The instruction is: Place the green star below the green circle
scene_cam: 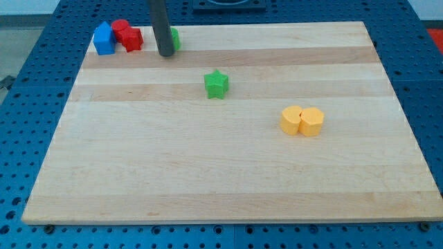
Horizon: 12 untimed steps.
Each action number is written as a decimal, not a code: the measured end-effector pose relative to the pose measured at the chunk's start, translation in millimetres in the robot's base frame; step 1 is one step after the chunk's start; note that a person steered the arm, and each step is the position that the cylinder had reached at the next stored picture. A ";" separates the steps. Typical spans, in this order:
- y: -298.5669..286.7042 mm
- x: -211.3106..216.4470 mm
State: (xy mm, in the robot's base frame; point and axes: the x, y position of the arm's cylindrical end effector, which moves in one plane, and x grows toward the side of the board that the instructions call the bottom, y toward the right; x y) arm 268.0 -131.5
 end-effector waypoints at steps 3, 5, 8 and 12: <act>15.8 -21.1; 151.2 21.3; 156.2 136.4; 60.8 67.9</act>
State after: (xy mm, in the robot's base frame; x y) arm 335.9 -70.7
